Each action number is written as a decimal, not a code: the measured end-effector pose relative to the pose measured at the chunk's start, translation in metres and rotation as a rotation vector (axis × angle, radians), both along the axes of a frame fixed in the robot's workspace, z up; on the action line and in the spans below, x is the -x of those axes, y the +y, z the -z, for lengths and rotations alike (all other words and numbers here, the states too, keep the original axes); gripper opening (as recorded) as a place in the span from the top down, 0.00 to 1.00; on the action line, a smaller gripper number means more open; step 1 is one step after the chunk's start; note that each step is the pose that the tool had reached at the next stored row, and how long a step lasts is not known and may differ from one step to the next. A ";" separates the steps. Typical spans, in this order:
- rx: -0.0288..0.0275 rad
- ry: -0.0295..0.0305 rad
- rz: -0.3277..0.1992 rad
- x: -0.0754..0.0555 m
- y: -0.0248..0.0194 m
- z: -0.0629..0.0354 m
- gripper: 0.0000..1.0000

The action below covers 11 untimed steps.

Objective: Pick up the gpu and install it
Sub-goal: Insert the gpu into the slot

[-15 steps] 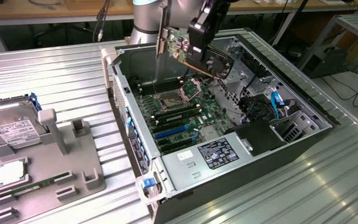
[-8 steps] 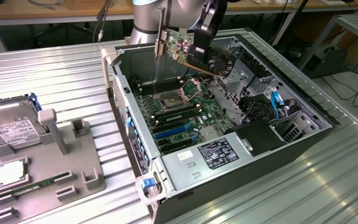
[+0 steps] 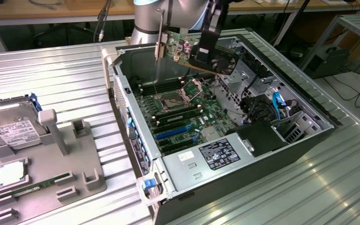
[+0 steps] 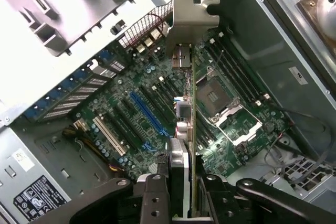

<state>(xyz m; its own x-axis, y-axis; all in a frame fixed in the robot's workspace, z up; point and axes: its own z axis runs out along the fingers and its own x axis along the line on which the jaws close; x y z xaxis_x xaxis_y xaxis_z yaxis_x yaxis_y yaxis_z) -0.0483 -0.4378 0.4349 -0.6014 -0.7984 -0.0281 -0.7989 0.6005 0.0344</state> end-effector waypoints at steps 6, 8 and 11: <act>-0.0001 -0.0024 -0.086 -0.002 0.0000 0.0000 0.72; 0.0000 -0.0031 -0.114 -0.003 0.0000 0.0000 0.72; 0.0000 -0.0047 -0.173 -0.005 0.0000 0.0000 0.72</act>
